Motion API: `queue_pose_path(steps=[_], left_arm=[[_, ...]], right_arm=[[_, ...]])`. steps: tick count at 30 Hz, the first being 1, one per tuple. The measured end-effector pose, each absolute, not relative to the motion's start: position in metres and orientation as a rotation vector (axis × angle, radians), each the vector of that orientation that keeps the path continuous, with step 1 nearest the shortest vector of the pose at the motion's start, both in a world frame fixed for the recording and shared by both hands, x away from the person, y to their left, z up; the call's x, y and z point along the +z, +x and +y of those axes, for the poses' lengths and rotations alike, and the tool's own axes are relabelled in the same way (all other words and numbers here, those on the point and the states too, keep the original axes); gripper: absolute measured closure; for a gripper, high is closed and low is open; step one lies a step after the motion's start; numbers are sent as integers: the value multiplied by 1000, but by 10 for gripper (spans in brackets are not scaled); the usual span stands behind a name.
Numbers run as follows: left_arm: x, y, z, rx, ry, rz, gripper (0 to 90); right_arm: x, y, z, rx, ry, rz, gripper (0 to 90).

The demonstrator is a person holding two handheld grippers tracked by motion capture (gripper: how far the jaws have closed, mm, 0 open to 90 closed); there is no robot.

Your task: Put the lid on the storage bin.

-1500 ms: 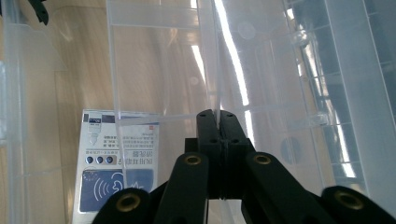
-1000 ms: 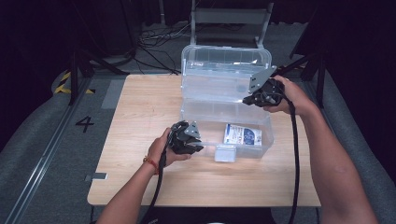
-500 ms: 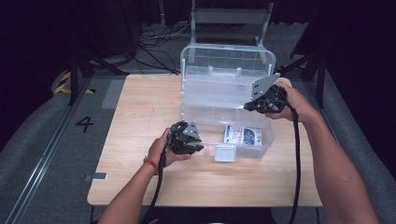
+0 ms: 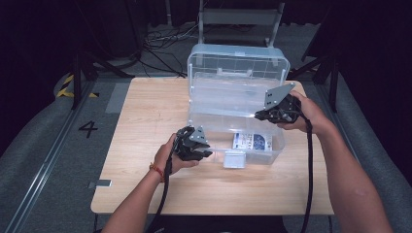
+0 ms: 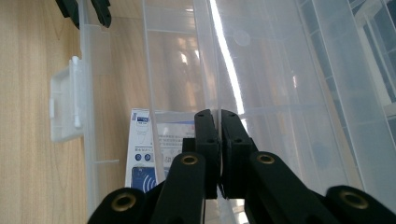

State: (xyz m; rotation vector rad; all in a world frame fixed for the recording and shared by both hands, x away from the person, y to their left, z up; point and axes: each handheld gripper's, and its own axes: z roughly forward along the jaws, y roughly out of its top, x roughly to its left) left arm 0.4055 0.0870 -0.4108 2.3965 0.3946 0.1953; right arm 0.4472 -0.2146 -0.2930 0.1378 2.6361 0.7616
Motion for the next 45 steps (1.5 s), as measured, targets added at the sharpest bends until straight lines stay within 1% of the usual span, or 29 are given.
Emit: queue_pose_path(steps=[10,14,15,16,17,18,19,21,23,27,28,31,33,36,39,42,45], left_arm=[[-412,404,91,162,2339,426,702],[-407,400,94,158,2337,416,634],[-405,398,95,171,2338,421,634],[-403,395,97,183,2344,426,577],[-401,394,100,193,2346,432,577],[-399,392,103,204,2336,449,554],[-396,390,108,198,2310,468,543],[-392,388,116,198,2287,466,555],[-386,386,124,223,2274,477,532],[-373,383,143,257,2190,531,499],[-368,383,148,261,2169,545,480],[-352,387,161,291,2106,567,468],[-342,390,168,289,2049,595,465],[-329,397,172,342,2035,606,453],[-320,408,172,358,2015,620,462],[-316,419,170,347,1988,628,494],[-313,434,165,362,1988,651,616]], right_arm=[[-300,438,-220,828,132,2616,874],[-302,436,-221,828,129,2605,871],[-303,435,-221,835,131,2604,870],[-304,434,-223,845,128,2600,869],[-304,434,-223,845,128,2600,869],[-304,433,-223,848,127,2600,869],[-305,433,-223,853,122,2593,867],[-306,431,-224,858,122,2590,866],[-307,430,-224,864,126,2586,865],[-310,428,-227,895,130,2577,863],[-310,428,-228,904,133,2576,861],[-311,427,-229,905,133,2574,860],[-311,427,-229,909,133,2573,860],[-312,427,-228,911,132,2569,858],[-313,425,-229,916,134,2566,857],[-313,425,-229,919,134,2559,854],[-314,424,-229,921,131,2559,852]])
